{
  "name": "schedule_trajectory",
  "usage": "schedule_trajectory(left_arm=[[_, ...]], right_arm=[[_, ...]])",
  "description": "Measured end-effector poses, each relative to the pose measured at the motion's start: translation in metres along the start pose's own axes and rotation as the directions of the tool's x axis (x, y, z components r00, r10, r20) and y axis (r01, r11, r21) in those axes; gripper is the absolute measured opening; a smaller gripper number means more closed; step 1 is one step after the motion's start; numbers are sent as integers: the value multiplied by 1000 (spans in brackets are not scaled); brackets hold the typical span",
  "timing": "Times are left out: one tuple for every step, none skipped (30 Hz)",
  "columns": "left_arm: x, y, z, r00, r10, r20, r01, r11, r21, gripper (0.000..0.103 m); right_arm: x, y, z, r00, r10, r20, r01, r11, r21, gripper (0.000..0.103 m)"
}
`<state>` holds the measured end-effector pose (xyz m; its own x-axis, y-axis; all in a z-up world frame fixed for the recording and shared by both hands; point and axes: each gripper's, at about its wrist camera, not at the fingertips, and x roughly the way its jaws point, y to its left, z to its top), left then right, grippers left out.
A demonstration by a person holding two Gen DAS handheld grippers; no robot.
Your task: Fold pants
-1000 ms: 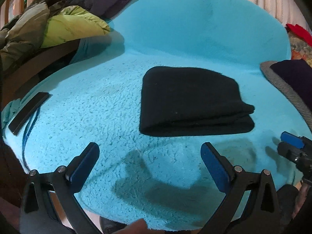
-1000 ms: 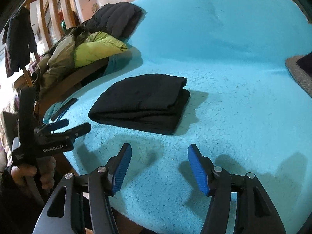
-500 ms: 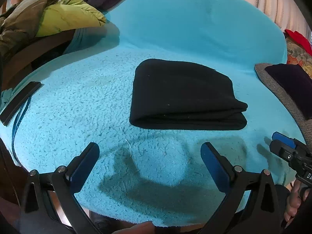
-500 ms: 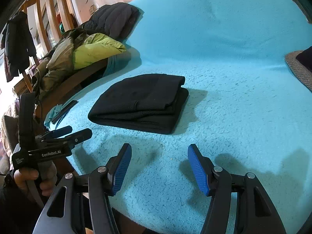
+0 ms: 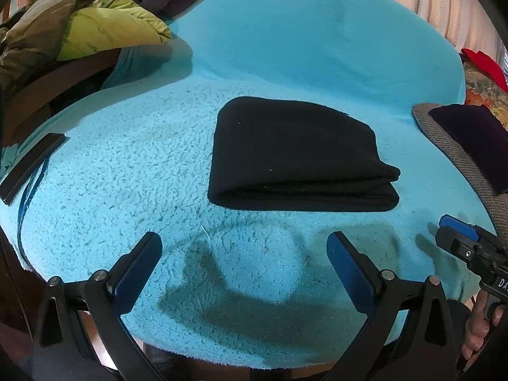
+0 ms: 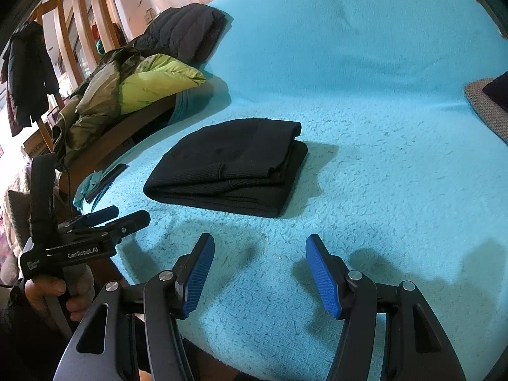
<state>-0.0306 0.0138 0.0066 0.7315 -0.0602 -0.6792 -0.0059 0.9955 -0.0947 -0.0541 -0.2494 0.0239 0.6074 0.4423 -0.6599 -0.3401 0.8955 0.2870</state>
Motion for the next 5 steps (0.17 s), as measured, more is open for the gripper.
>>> schedule_trajectory(left_arm=[[-1,0,0,1000,5,6,-5,1000,2,103],[-2,-1,-1,1000,12,12,-12,1000,5,103],[-2,-2,-1,1000,14,14,-14,1000,11,103],[-2,-2,0,1000,9,11,-9,1000,13,103],[-1,-3,0,1000,7,7,-7,1000,16,103]], right_arm=[[0,0,0,1000,0,0,0,1000,0,61],[0,0,0,1000,0,0,0,1000,0,61],[0,0,0,1000,-1,0,1,1000,1,61],[0,0,0,1000,0,0,0,1000,0,61],[0,0,0,1000,0,0,0,1000,0,61]])
